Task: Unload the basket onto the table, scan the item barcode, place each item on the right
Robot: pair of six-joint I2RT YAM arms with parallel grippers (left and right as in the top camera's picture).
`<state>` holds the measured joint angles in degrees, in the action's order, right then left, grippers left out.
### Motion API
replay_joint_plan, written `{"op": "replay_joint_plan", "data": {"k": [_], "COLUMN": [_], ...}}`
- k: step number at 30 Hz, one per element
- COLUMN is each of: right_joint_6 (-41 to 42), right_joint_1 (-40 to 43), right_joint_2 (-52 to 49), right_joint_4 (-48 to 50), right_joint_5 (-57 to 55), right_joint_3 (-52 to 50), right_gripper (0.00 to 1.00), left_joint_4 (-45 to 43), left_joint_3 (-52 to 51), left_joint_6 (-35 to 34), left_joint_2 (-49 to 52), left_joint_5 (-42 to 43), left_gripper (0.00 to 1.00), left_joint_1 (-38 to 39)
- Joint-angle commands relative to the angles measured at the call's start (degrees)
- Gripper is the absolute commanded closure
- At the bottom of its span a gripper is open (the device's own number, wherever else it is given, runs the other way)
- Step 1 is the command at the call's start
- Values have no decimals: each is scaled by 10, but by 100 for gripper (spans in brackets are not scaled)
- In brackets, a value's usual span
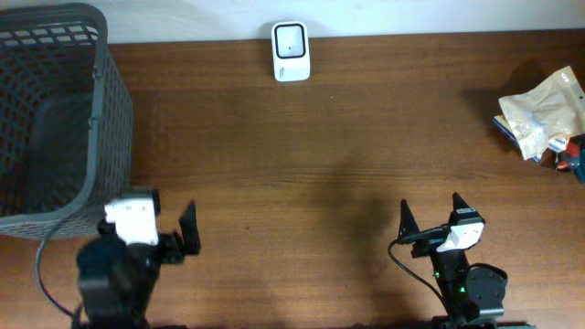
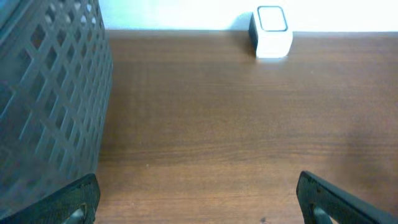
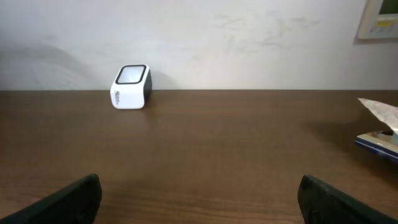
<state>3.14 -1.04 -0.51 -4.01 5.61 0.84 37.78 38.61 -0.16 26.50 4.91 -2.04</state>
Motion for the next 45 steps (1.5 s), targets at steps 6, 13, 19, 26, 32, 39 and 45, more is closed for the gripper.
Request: {"op": "replay_joint_plan", "data": {"k": [6, 13, 19, 26, 32, 39, 45], "right_joint_6": [1, 1, 1, 1, 1, 1, 1], "right_joint_1": [3, 3, 3, 3, 3, 3, 3], "right_joint_2": [3, 3, 3, 3, 3, 3, 3], "right_joint_4": [0, 0, 0, 0, 0, 0, 0], "right_joint_5": [-3, -3, -3, -3, -3, -3, -3], "right_joint_3": [-5, -5, -5, -5, -5, -5, -5], "right_gripper": [2, 2, 2, 2, 2, 2, 2], "left_joint_4": [-287, -386, -332, -332, -332, -332, -332], "left_joint_3": [-282, -381, -381, -381, -381, -381, -381], "left_joint_6": [35, 35, 35, 35, 35, 35, 35], "left_joint_2": [-200, -262, -262, -262, -262, -262, -262], "left_joint_5": [-56, -58, -76, -75, -75, -75, -75], "left_gripper": [1, 1, 1, 1, 1, 1, 1], "left_joint_1": [0, -1, -2, -2, -2, -2, -2]}}
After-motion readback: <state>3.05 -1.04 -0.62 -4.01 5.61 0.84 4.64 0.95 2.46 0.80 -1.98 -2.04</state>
